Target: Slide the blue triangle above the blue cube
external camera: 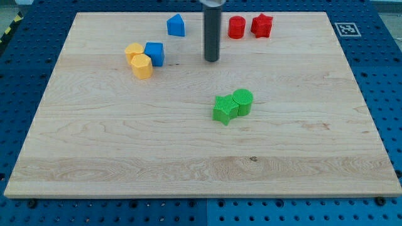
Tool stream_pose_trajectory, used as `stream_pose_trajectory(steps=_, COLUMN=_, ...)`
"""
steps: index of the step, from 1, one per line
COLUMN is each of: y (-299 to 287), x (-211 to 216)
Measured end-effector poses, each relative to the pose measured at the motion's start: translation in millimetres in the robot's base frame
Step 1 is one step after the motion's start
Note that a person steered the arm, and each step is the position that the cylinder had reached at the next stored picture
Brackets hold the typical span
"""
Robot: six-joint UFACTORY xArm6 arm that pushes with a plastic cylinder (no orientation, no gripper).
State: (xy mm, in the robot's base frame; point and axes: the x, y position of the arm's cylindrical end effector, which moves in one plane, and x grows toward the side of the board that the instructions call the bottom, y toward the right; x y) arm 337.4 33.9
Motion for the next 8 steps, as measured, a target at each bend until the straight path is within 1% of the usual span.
stream_pose_trajectory(steps=1, y=2.1, x=-16.6)
stream_pose_trajectory(steps=4, y=-38.3, x=-81.5)
stream_pose_trajectory(steps=5, y=-41.6, x=-101.3)
stream_pose_trajectory(steps=6, y=-41.7, x=-108.8)
stream_pose_trajectory(steps=7, y=-58.6, x=-108.1)
stream_pose_trajectory(steps=8, y=-99.9, x=-108.2)
